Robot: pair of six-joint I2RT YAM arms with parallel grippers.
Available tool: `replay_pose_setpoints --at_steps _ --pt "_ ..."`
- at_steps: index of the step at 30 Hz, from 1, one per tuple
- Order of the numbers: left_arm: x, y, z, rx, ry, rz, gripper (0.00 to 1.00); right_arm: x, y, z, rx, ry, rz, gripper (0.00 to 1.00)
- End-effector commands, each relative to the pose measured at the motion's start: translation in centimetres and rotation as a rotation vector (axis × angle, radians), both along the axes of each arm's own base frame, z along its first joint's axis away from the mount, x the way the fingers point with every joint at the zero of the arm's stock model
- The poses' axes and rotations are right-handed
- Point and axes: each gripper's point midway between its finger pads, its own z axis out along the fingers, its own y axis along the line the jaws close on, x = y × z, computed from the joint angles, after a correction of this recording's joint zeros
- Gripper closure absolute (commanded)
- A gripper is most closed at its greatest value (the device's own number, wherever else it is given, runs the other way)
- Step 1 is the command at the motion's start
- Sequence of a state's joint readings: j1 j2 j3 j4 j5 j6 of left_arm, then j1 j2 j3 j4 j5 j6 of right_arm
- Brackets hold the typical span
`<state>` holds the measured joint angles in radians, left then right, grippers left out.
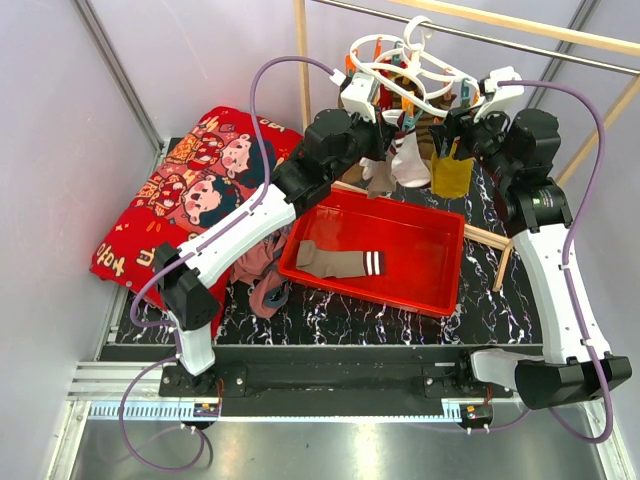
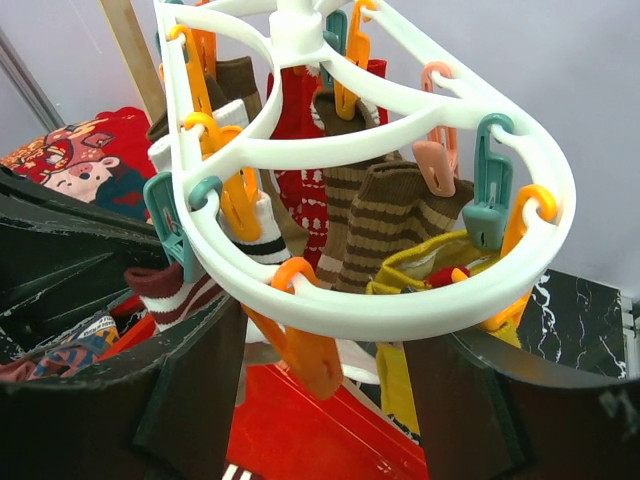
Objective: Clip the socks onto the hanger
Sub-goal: Open the clamp at the hanger.
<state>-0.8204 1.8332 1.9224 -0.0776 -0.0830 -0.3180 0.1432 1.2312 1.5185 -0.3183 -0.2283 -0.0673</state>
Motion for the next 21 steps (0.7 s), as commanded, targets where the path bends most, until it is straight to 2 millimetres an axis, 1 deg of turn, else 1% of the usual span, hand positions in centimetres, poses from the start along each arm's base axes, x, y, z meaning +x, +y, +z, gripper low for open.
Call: replay_pose_setpoints --at_steps 1,4,5,9,14,15,17,21 --pt "-1.2 1.6 4.0 -0.054 -0.064 0.002 1.0 -0.5 0.5 4.1 0.007 -0.121 0.025 0.31" --pt "-1.5 1.5 4.2 -0.057 -0.067 -0.004 1.0 -0.4 0.8 4.4 -0.004 -0.129 0.022 0.31" --pt "-1.7 1.5 4.4 -0.06 -0.069 -0.005 1.0 -0.5 1.3 4.4 -0.007 -0.129 0.031 0.31" --pt "-2.2 1.6 4.7 -0.065 -0.07 -0.002 1.0 -0.1 1.4 4.3 -0.044 -0.133 -0.027 0.31" --pt "-2.6 1.6 4.9 -0.069 -0.074 0.002 1.0 0.1 1.0 3.9 -0.062 -0.127 -0.093 0.3" --pt "-2.6 1.7 4.9 -0.067 -0.074 0.005 1.0 0.2 0.4 3.8 -0.059 -0.123 -0.135 0.3" --pt "-2.7 1.9 5.0 -0.067 -0.078 0.008 1.0 0.3 -0.1 3.6 -0.051 -0.116 -0.167 0.3" --pt "-3.0 1.7 5.0 -0.063 -0.081 0.004 1.0 0.2 -0.1 3.9 -0.038 -0.121 -0.172 0.31"
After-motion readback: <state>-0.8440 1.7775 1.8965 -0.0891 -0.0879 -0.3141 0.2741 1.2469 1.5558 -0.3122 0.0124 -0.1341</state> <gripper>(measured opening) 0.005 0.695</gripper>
